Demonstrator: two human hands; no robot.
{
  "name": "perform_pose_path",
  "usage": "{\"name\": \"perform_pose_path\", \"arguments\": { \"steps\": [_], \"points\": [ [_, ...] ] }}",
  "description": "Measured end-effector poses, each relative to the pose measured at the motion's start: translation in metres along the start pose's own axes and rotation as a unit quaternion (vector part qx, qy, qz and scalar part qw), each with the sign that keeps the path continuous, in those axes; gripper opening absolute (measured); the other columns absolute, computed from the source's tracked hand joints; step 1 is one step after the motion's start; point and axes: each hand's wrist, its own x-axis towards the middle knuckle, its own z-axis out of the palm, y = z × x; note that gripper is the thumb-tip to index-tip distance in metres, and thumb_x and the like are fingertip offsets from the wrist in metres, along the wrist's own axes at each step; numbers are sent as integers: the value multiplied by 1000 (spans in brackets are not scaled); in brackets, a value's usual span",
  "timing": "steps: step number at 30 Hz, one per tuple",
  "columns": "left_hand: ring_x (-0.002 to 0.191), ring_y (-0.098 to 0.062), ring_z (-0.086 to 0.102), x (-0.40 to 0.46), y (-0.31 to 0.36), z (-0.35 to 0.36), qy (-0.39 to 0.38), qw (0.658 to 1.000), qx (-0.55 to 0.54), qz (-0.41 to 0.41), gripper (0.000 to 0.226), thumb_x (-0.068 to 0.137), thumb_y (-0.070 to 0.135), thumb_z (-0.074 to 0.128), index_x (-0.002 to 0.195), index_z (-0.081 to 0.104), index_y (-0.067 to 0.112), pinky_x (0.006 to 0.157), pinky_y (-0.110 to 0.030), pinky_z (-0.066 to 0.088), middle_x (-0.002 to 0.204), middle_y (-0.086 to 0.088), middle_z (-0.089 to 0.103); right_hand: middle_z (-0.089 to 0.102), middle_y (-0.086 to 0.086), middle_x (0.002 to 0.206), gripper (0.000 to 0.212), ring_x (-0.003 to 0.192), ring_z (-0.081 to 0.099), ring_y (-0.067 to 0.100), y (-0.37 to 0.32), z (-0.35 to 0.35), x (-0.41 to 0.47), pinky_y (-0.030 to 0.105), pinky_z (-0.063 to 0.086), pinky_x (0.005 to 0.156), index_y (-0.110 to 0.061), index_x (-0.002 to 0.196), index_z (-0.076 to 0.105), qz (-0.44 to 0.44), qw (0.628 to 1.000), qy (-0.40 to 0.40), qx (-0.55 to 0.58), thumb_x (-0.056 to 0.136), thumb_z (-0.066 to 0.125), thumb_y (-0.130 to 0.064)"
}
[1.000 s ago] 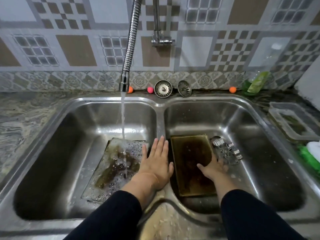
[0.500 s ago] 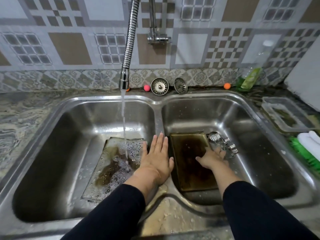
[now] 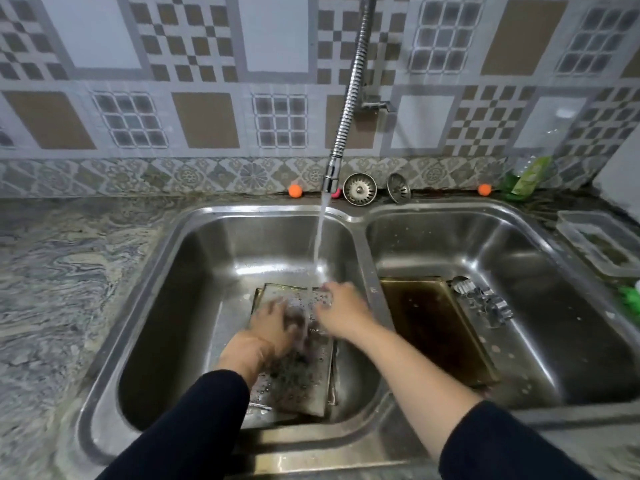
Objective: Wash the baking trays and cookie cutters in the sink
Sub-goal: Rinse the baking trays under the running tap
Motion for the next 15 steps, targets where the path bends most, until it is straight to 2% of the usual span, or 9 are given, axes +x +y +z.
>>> {"name": "perform_pose_path", "arguments": {
  "steps": [3, 5, 7, 9, 12, 15],
  "points": [
    [147, -32, 7, 1, -36, -2, -31, 996, 24, -83, 68, 98, 38, 41, 153, 3, 28, 119, -46, 12, 160, -11, 1, 12, 14, 155, 75, 139, 27, 36, 2, 51, 11, 43, 32, 112, -23, 152, 13, 138, 986, -78, 58, 92, 57, -28],
    [148, -30, 4, 3, -49, 0, -52, 992, 31, -109, 69, 98, 41, 37, 152, -3, 29, 118, -47, 10, 160, -9, -6, 8, 15, 155, 83, 139, 24, 39, 11, 73, 22, 44, 32, 111, -28, 153, 5, 207, 972, -73, 87, 90, 59, -26],
    [147, -32, 11, 11, -58, 6, -70, 991, 17, -115, 70, 97, 42, 38, 152, -4, 29, 119, -48, 14, 161, -9, -3, 11, 15, 155, 85, 138, 25, 38, 18, 84, 37, 44, 34, 111, -29, 152, 9, 245, 958, -64, 133, 87, 62, -21],
    [143, -35, 23, 16, -62, 10, -85, 990, 7, -109, 70, 97, 42, 40, 152, -2, 31, 117, -47, 21, 160, -9, 5, 20, 12, 155, 84, 135, 34, 35, 25, 90, 55, 45, 40, 107, -29, 151, 15, 243, 950, -62, 184, 84, 64, -16],
    [136, -38, 36, 16, -61, 13, -88, 992, -1, -95, 72, 96, 42, 42, 151, -4, 35, 114, -46, 30, 159, -9, 10, 39, 3, 147, 69, 110, 56, 25, 32, 98, 74, 40, 54, 86, -32, 145, 30, 228, 940, -16, 252, 86, 61, -14],
    [136, -39, 34, 17, -58, 15, -87, 992, 17, -86, 73, 95, 47, 43, 151, -2, 36, 113, -46, 30, 159, -9, 8, 43, 3, 144, 56, 121, 50, 28, 31, 105, 76, 41, 50, 95, -33, 137, 46, 253, 928, 48, 268, 87, 60, -14]
  ]
}}
